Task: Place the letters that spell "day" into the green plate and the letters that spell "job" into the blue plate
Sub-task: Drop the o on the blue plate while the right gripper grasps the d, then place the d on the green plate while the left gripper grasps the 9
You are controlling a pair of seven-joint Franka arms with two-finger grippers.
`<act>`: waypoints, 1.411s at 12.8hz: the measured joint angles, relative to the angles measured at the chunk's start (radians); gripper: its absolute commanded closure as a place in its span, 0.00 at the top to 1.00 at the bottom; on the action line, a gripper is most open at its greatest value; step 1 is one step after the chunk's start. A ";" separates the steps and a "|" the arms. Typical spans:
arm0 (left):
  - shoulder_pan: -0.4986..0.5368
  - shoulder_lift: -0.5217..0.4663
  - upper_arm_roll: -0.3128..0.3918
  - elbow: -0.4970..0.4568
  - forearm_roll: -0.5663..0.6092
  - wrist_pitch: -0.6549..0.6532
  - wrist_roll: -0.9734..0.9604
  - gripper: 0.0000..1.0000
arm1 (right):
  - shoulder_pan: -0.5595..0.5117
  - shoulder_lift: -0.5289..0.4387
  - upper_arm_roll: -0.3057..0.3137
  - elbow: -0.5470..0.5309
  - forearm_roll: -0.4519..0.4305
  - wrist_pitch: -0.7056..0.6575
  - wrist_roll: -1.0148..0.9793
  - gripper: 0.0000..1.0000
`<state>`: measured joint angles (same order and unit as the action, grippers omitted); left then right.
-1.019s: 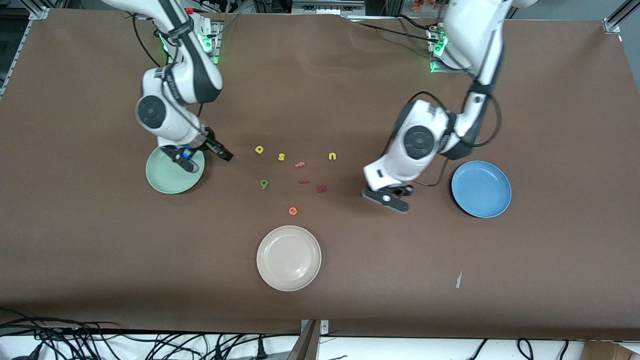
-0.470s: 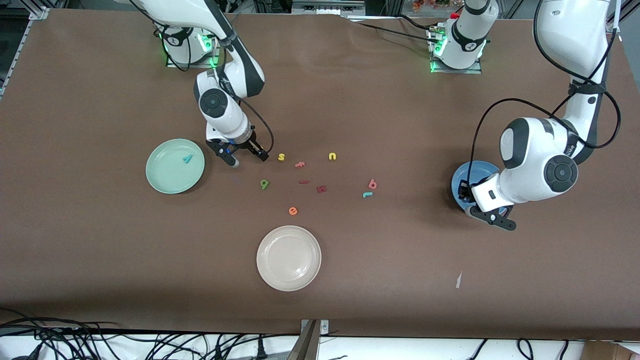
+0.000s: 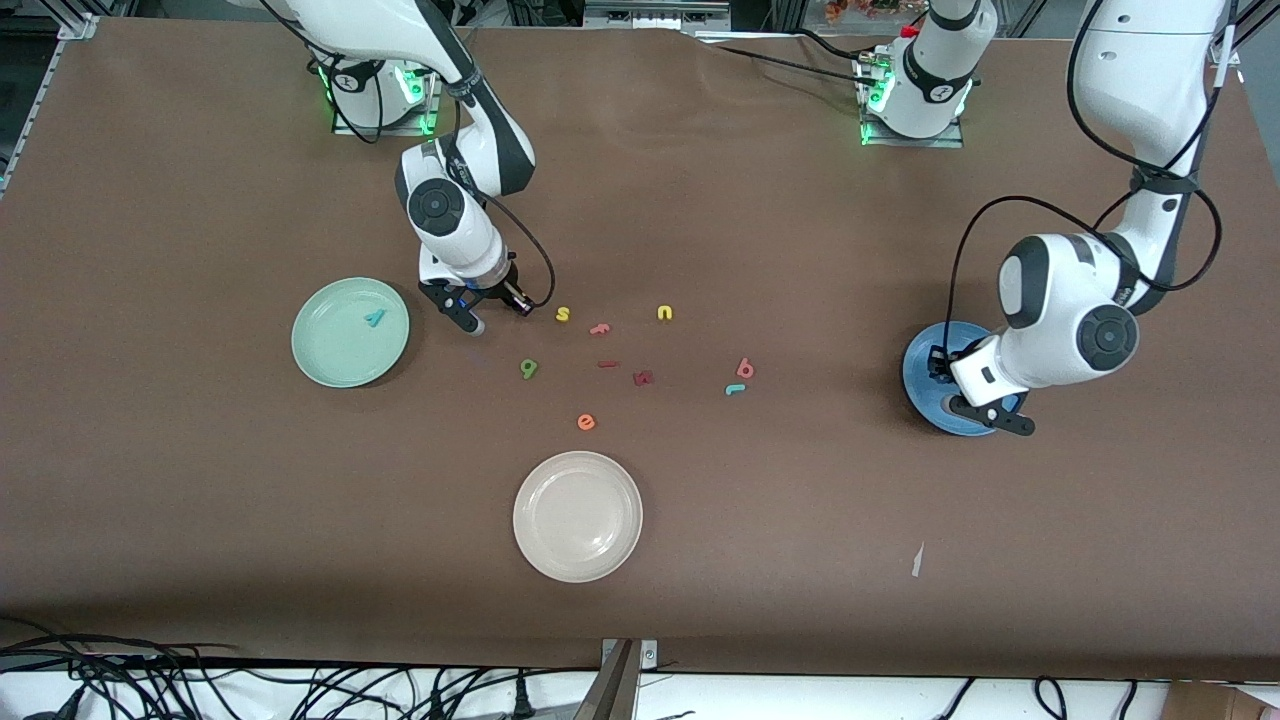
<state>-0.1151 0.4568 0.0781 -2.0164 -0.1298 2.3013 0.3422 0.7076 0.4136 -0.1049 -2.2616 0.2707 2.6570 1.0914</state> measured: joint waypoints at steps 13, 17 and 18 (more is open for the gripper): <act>-0.039 -0.128 -0.013 -0.152 0.067 0.209 -0.001 0.64 | 0.000 -0.269 -0.392 0.028 0.000 -0.430 -0.537 0.09; -0.182 -0.128 -0.075 -0.115 0.005 0.213 -0.092 0.61 | 0.000 -0.269 -0.470 0.026 0.000 -0.444 -0.689 0.09; -0.235 -0.123 -0.083 -0.106 -0.017 0.213 -0.133 0.61 | 0.000 -0.269 -0.479 0.026 0.000 -0.444 -0.712 0.09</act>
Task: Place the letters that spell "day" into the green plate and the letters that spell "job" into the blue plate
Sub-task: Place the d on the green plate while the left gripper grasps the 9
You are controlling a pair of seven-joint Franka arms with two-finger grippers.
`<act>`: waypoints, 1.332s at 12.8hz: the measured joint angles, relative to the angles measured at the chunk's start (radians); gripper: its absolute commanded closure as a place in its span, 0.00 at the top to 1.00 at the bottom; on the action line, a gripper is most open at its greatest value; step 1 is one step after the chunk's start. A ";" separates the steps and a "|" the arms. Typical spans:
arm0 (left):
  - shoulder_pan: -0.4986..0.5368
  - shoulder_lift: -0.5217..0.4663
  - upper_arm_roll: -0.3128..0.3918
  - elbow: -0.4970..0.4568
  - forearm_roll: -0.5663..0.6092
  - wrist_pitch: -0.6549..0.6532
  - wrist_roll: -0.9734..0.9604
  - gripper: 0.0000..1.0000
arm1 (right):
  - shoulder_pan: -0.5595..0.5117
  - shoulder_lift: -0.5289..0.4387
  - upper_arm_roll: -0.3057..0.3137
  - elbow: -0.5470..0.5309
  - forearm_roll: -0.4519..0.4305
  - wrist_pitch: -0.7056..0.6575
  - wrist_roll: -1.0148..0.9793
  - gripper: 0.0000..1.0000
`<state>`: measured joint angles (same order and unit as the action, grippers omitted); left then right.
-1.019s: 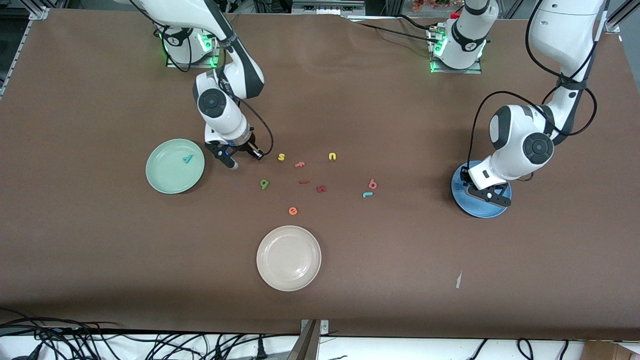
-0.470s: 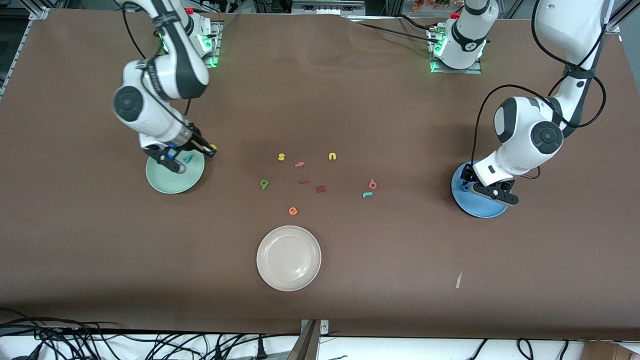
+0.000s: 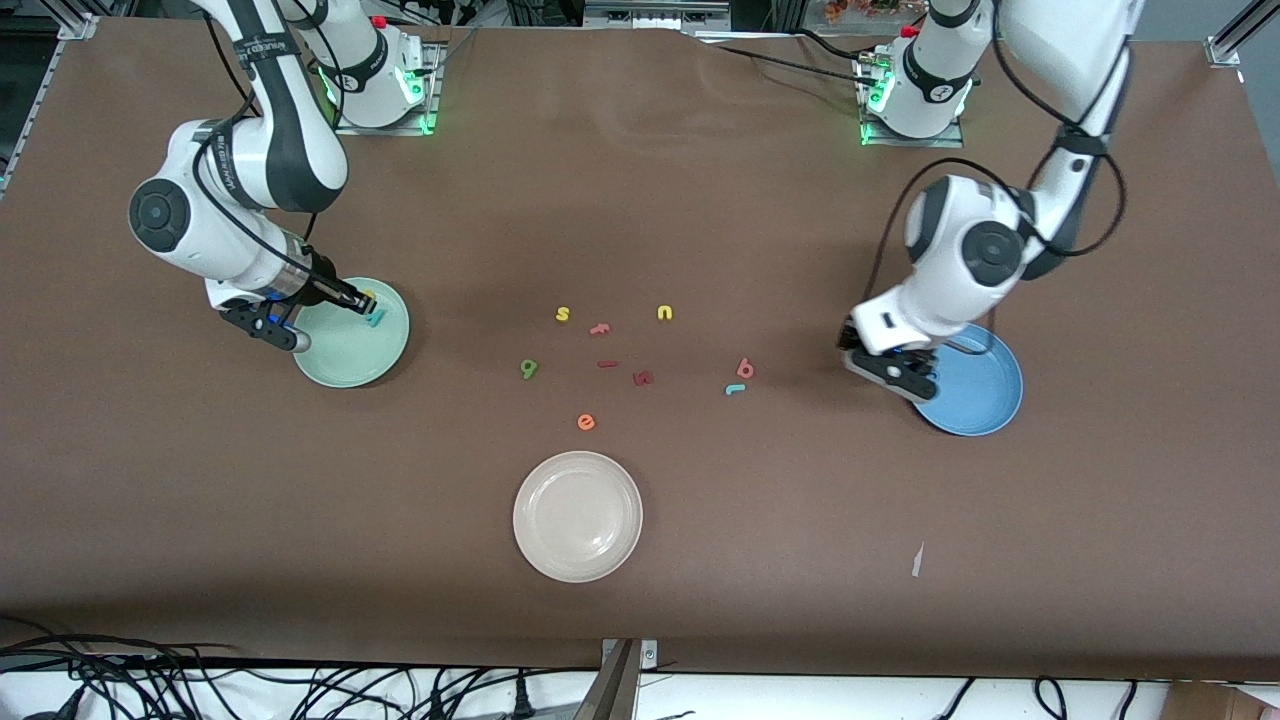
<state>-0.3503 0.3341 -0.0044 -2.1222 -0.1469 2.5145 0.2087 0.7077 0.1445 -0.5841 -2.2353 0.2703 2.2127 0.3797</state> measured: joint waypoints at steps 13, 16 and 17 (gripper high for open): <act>-0.257 0.232 0.039 0.176 -0.029 0.072 -0.263 0.63 | -0.003 0.058 -0.103 -0.007 0.000 -0.001 -0.203 0.09; -0.255 0.235 0.049 0.178 -0.029 0.072 -0.263 0.63 | -0.003 0.082 -0.107 -0.007 0.000 0.010 -0.204 0.09; -0.256 0.239 0.049 0.178 -0.029 0.072 -0.263 0.63 | -0.003 0.092 -0.108 -0.007 0.000 0.015 -0.207 0.10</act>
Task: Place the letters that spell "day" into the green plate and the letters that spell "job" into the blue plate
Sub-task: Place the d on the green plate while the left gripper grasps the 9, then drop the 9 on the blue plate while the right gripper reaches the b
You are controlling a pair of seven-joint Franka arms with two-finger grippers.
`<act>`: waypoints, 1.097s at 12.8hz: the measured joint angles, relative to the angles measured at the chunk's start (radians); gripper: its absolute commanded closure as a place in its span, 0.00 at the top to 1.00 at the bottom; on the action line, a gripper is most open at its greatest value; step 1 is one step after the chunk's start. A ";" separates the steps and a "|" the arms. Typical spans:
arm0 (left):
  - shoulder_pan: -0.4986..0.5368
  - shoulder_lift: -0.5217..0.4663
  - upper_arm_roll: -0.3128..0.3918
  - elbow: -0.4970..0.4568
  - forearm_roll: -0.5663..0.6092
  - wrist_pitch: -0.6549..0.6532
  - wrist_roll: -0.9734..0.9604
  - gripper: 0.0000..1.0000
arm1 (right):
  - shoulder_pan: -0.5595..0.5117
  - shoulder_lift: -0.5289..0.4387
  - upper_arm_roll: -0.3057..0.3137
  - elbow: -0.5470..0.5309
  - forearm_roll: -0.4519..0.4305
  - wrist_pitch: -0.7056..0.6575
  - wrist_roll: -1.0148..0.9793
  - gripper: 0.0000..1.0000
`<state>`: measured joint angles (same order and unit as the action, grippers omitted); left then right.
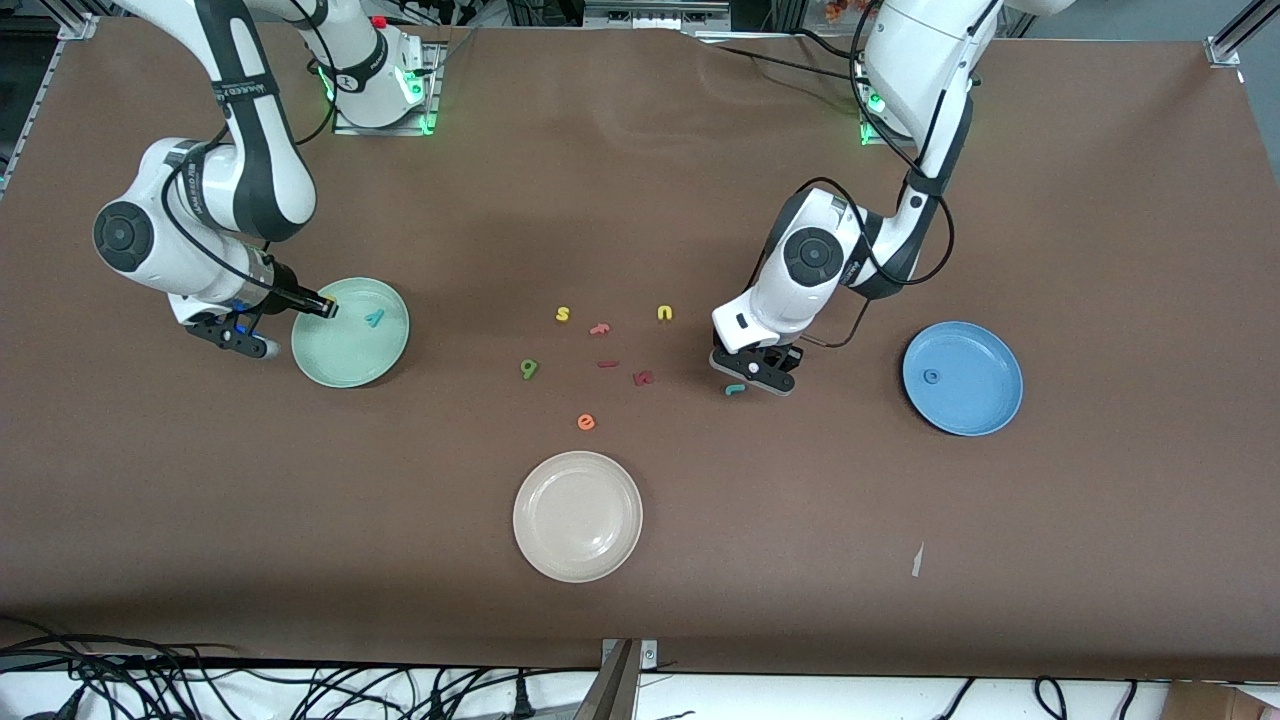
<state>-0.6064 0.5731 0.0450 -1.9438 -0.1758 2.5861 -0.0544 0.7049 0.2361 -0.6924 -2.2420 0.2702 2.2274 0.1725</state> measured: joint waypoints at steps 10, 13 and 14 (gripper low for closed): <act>-0.001 0.035 0.004 0.005 0.000 0.028 0.000 0.23 | 0.006 0.093 0.006 0.001 0.001 0.062 -0.013 1.00; -0.001 0.035 0.004 0.006 0.000 0.028 0.000 0.22 | 0.007 0.083 0.091 0.022 0.003 0.067 0.127 0.99; 0.000 0.034 0.004 0.008 0.000 0.030 0.000 0.22 | 0.011 0.083 0.139 0.043 0.003 0.073 0.219 0.99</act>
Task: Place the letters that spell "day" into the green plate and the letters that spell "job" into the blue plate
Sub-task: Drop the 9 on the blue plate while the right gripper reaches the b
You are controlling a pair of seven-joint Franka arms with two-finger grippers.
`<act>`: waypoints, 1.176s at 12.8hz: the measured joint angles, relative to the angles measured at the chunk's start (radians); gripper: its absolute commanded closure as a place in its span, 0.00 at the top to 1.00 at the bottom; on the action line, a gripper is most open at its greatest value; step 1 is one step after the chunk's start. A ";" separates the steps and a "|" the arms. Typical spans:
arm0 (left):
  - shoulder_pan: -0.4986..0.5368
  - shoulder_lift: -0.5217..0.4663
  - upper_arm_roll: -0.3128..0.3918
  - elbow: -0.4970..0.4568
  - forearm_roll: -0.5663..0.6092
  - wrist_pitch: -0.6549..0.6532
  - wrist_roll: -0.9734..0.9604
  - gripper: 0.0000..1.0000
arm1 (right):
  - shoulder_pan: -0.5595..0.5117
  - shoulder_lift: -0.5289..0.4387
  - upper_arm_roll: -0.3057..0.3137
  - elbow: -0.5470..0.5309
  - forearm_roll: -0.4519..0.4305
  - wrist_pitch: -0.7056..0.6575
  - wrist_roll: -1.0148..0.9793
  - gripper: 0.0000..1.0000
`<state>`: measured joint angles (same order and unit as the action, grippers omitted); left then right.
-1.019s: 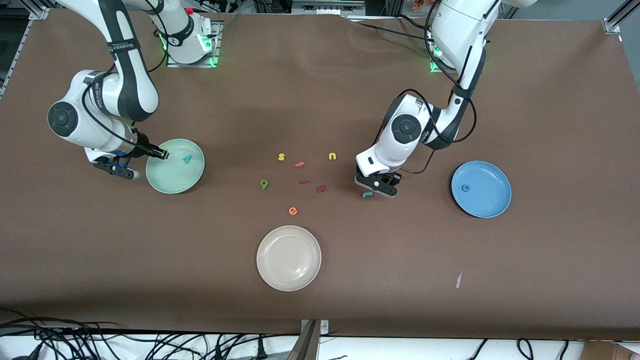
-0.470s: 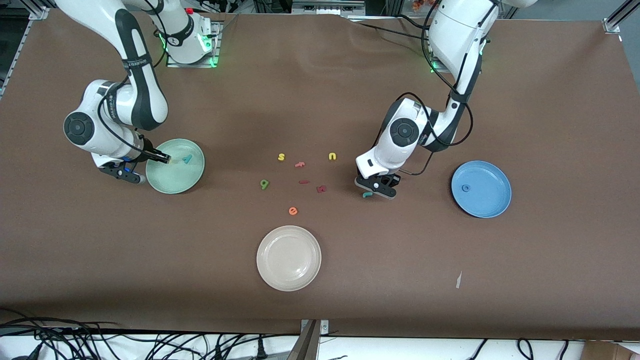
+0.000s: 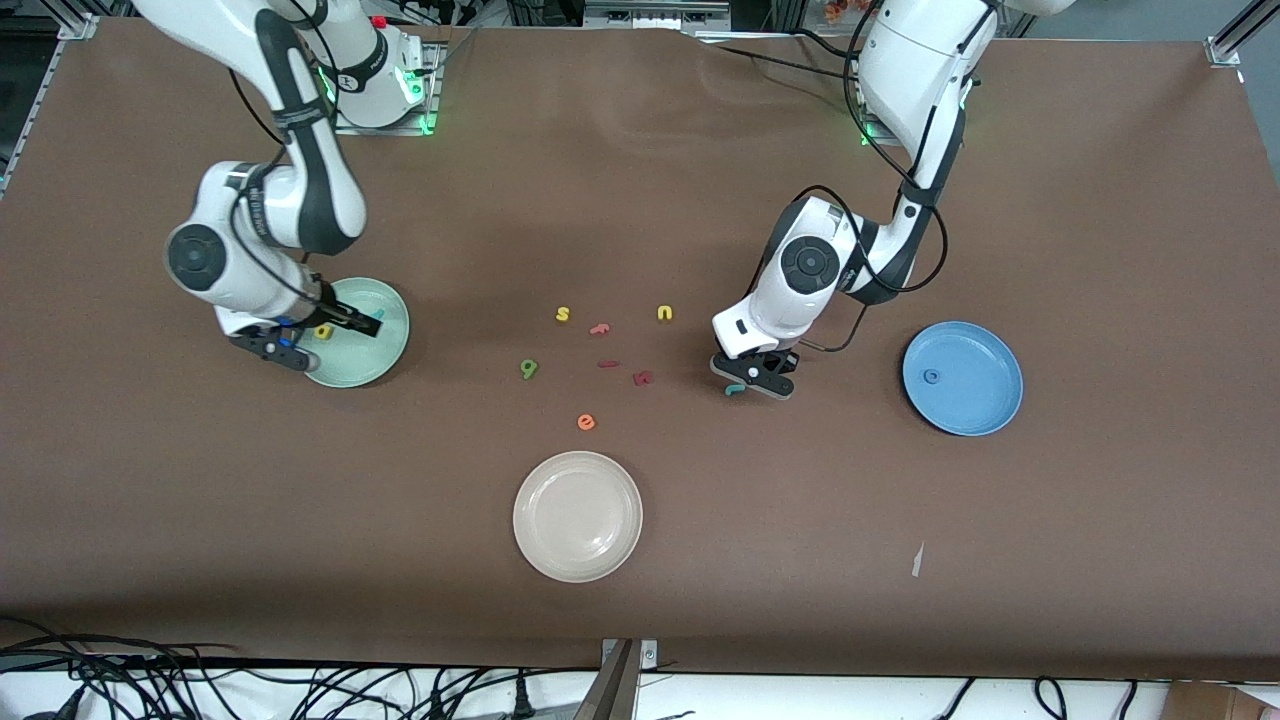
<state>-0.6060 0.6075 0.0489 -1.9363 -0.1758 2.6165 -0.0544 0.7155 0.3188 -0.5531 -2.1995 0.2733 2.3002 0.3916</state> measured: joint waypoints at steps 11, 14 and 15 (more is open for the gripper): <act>0.459 -0.213 -0.058 -0.128 0.000 -0.103 0.333 0.29 | 0.137 0.361 0.165 0.482 0.000 0.011 0.672 0.90; 0.529 -0.288 -0.063 -0.219 0.000 -0.106 0.416 0.34 | 0.160 0.400 0.167 0.495 0.006 0.011 0.680 0.87; 0.551 -0.312 -0.063 -0.244 0.000 -0.107 0.444 0.34 | 0.164 0.400 0.174 0.495 0.024 0.010 0.682 0.84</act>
<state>-0.0547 0.2957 -0.0144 -2.1805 -0.1758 2.5097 0.3892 0.8792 0.7183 -0.3791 -1.7047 0.2969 2.3104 1.0739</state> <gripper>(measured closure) 0.687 0.119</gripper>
